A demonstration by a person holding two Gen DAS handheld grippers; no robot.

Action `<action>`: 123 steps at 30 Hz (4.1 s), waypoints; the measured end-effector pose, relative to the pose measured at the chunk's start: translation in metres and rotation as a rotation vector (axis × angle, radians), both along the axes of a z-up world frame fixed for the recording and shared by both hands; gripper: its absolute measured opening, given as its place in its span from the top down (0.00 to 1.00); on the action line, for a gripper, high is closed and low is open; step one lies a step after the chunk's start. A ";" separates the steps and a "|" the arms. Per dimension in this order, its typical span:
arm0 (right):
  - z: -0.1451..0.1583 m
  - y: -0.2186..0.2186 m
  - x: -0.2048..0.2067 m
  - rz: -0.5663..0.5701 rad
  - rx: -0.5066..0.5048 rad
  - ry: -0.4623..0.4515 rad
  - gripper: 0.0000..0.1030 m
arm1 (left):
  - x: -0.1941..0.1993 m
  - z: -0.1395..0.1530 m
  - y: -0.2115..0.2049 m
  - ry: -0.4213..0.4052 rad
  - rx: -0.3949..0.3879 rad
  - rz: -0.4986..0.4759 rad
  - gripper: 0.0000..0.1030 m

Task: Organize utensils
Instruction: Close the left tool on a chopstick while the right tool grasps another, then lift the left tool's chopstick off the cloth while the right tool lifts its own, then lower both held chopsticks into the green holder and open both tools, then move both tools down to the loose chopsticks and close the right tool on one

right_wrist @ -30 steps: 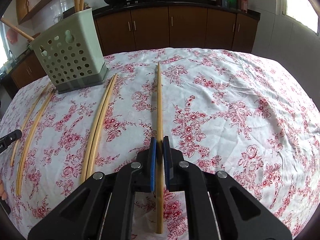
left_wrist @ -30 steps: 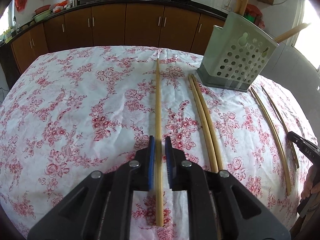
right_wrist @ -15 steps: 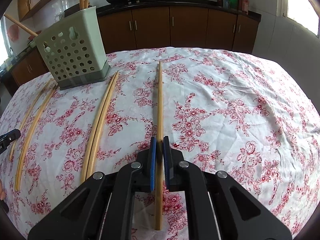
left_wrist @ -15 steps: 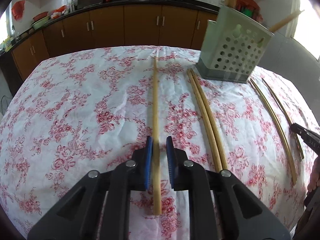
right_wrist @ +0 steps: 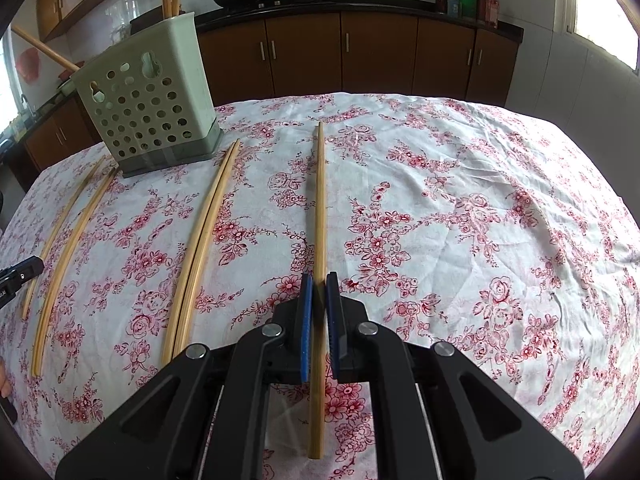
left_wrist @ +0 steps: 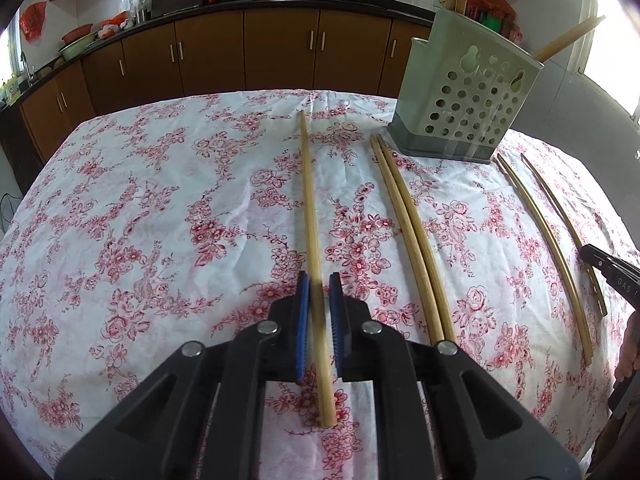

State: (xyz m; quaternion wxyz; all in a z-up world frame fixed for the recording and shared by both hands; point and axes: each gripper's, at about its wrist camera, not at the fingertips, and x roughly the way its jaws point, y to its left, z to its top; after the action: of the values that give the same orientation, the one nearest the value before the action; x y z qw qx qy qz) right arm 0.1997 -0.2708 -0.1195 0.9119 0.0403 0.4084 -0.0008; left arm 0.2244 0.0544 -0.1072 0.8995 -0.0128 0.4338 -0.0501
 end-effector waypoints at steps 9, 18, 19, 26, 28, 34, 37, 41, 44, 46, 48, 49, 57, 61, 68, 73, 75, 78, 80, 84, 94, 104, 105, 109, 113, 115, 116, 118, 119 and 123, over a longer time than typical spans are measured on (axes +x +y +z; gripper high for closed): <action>0.000 -0.002 -0.003 0.001 0.008 0.000 0.92 | -0.001 0.000 -0.004 -0.001 0.012 0.001 0.88; 0.001 -0.001 -0.008 0.000 0.013 0.000 0.92 | -0.007 0.000 -0.004 -0.002 0.042 -0.003 0.91; 0.001 -0.001 -0.009 0.000 0.013 0.000 0.92 | -0.008 0.000 -0.004 -0.002 0.041 -0.002 0.91; 0.014 -0.006 -0.016 -0.015 0.037 -0.043 0.93 | -0.010 0.011 -0.002 -0.014 0.055 -0.015 0.92; 0.032 -0.008 -0.021 -0.016 0.036 -0.102 0.93 | -0.016 0.032 -0.001 -0.077 0.052 -0.020 0.92; 0.087 -0.005 -0.036 -0.019 0.010 -0.286 0.93 | -0.033 0.110 0.004 -0.295 0.001 -0.005 0.92; 0.106 -0.005 -0.039 -0.030 0.020 -0.355 0.93 | -0.031 0.137 0.002 -0.358 -0.016 0.009 0.92; 0.121 -0.006 -0.035 -0.033 0.025 -0.397 0.93 | -0.027 0.157 0.000 -0.385 -0.038 0.000 0.92; 0.142 -0.005 -0.036 -0.014 0.054 -0.433 0.93 | -0.029 0.171 -0.003 -0.388 -0.062 -0.036 0.92; 0.166 -0.005 -0.038 0.014 0.096 -0.465 0.93 | -0.034 0.184 -0.007 -0.394 -0.078 -0.071 0.92; 0.187 -0.004 -0.042 0.045 0.135 -0.497 0.93 | -0.038 0.202 -0.014 -0.418 -0.096 -0.104 0.92; 0.200 -0.003 -0.044 0.065 0.156 -0.522 0.93 | -0.040 0.212 -0.017 -0.439 -0.109 -0.115 0.92; 0.258 0.030 -0.035 0.152 0.194 -0.660 0.93 | -0.027 0.273 -0.053 -0.588 -0.137 -0.149 0.92; 0.252 0.051 0.005 0.160 0.167 -0.603 0.93 | 0.002 0.275 -0.066 -0.583 -0.136 -0.134 0.92; 0.231 0.066 0.042 0.156 0.145 -0.478 0.93 | 0.039 0.246 -0.082 -0.484 -0.114 -0.142 0.92; 0.221 0.071 0.049 0.158 0.142 -0.446 0.92 | 0.051 0.237 -0.083 -0.471 -0.115 -0.144 0.92; 0.220 0.071 0.049 0.158 0.138 -0.445 0.84 | 0.053 0.236 -0.080 -0.475 -0.120 -0.134 0.92; 0.223 0.071 0.043 0.151 0.136 -0.467 0.70 | 0.056 0.240 -0.076 -0.486 -0.138 -0.123 0.87; 0.226 0.069 0.037 0.149 0.132 -0.483 0.70 | 0.051 0.243 -0.072 -0.500 -0.147 -0.107 0.78; 0.237 0.058 0.016 0.127 0.130 -0.544 0.69 | 0.033 0.251 -0.054 -0.528 -0.165 -0.073 0.66; 0.189 -0.002 -0.029 0.014 0.081 -0.431 0.62 | -0.023 0.195 0.019 -0.411 -0.042 0.057 0.51; 0.032 0.019 -0.017 0.069 0.184 -0.010 0.75 | -0.028 0.058 0.018 -0.139 -0.070 0.036 0.51; 0.027 0.026 -0.017 0.082 0.188 0.001 0.75 | -0.031 0.051 0.011 -0.130 -0.076 0.020 0.51; 0.013 0.041 -0.015 0.105 0.176 0.024 0.78 | -0.032 0.033 -0.012 -0.102 -0.080 -0.013 0.52; 0.005 0.047 -0.013 0.114 0.173 0.037 0.79 | -0.027 0.026 -0.024 -0.081 -0.076 -0.018 0.53; 0.004 0.048 -0.014 0.121 0.146 0.033 0.79 | -0.026 0.022 -0.027 -0.075 -0.075 -0.021 0.54; 0.005 0.049 -0.013 0.120 0.124 0.033 0.81 | -0.025 0.021 -0.029 -0.072 -0.076 -0.023 0.55; 0.005 0.048 -0.013 0.108 0.075 0.028 0.91 | -0.025 0.019 -0.032 -0.064 -0.075 -0.031 0.58; 0.005 0.045 -0.013 0.099 0.064 0.025 0.92 | -0.025 0.018 -0.033 -0.062 -0.073 -0.035 0.59; 0.004 0.033 -0.009 0.034 0.044 0.022 0.92 | -0.024 0.014 -0.036 -0.045 -0.066 -0.047 0.68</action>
State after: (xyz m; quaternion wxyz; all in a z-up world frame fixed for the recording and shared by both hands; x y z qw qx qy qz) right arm 0.1904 -0.2381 -0.1150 0.9061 0.0531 0.4191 0.0234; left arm 0.2004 0.0185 -0.0930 0.9068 -0.0314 0.4116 -0.0857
